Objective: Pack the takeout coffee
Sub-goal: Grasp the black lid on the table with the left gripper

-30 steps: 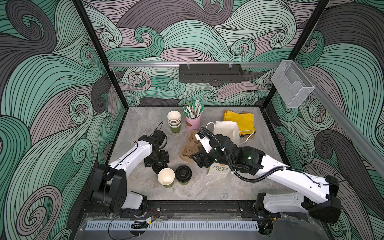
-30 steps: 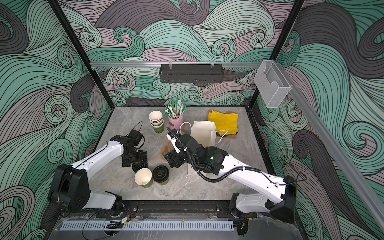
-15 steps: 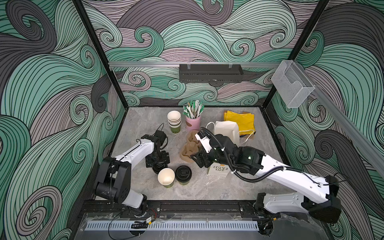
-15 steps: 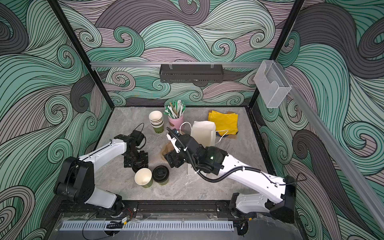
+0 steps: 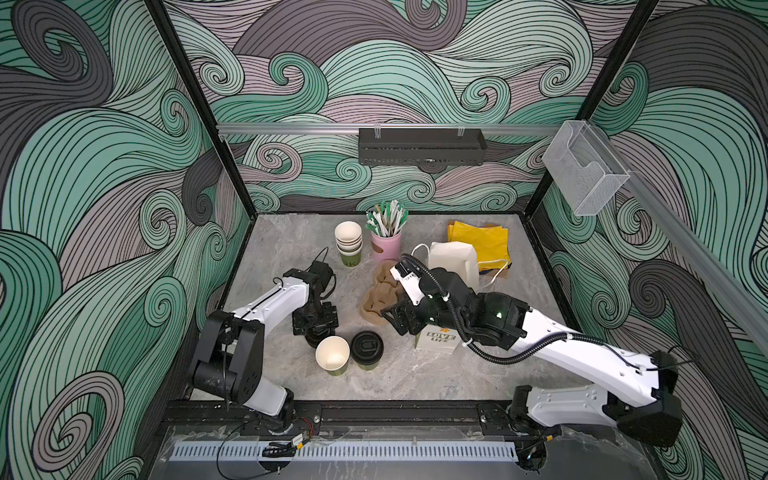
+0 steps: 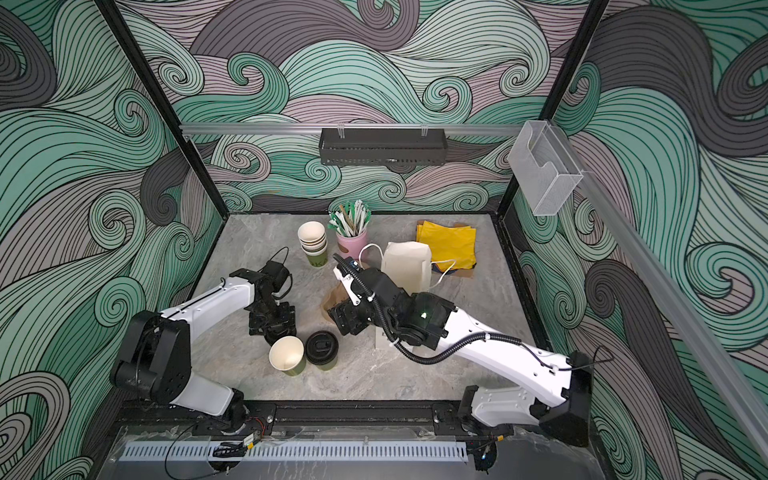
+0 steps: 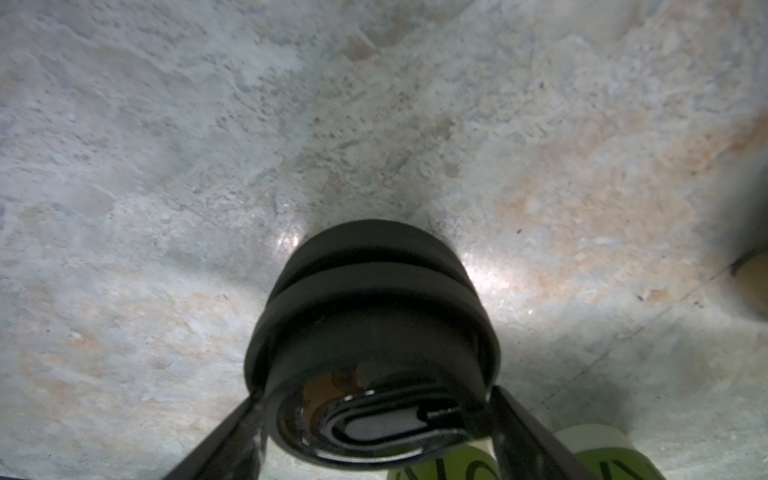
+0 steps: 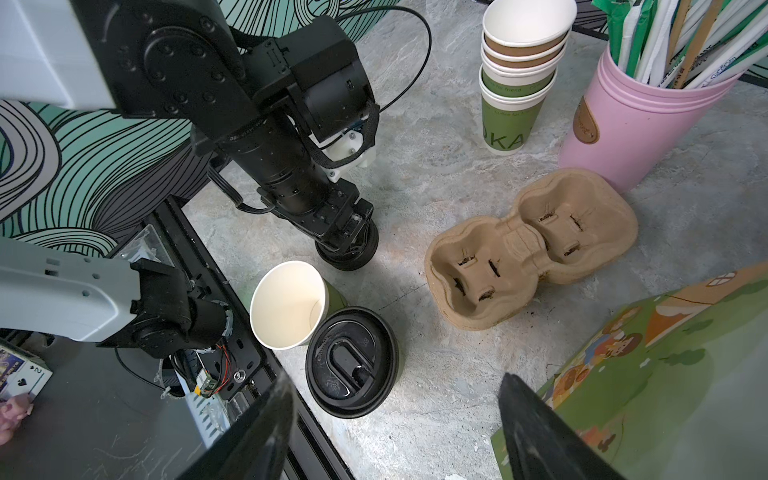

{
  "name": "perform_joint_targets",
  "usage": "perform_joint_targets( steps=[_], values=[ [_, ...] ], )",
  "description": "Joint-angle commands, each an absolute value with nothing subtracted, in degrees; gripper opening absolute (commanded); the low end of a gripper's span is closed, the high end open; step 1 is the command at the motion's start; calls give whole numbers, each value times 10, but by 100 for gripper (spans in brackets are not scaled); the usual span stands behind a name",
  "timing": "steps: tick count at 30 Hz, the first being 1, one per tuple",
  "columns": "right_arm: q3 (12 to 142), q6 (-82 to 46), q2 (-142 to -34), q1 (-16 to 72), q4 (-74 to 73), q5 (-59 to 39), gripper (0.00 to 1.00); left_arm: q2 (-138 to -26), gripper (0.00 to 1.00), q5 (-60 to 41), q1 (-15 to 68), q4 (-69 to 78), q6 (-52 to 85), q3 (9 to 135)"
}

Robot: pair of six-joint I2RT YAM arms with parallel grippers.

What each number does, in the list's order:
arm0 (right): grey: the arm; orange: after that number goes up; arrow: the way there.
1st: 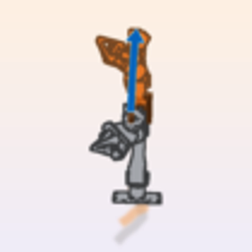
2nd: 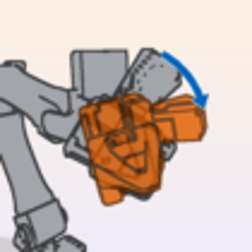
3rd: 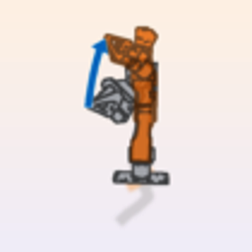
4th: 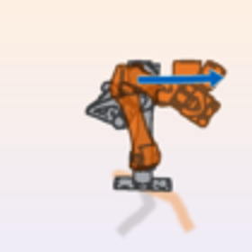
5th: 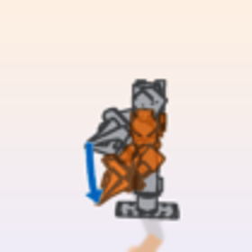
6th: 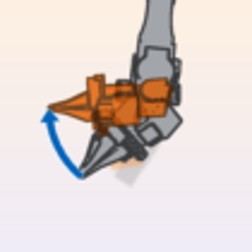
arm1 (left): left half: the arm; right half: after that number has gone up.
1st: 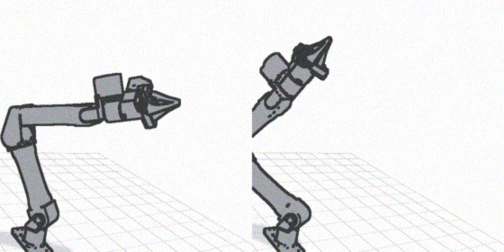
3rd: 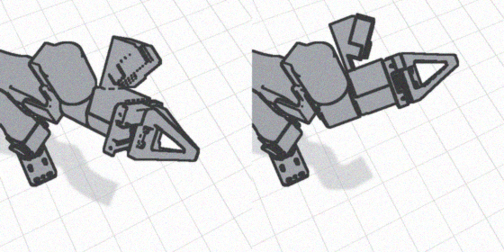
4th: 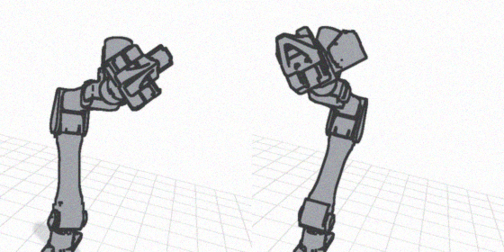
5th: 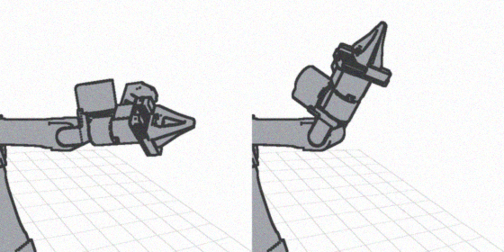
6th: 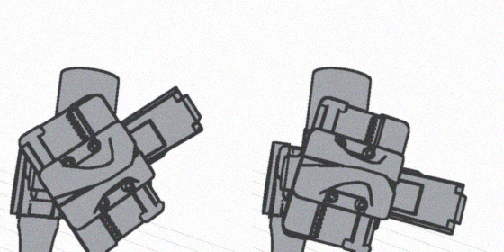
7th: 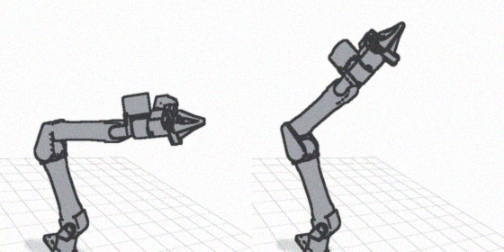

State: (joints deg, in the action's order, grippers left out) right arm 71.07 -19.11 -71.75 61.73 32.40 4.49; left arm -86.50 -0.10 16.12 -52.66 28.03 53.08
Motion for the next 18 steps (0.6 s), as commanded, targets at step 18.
perform_joint_targets(
  steps=[18],
  values=[
    [705,-200,-708,614,327,41,78,-817,72,38,157,-585,273,576]
  ],
)
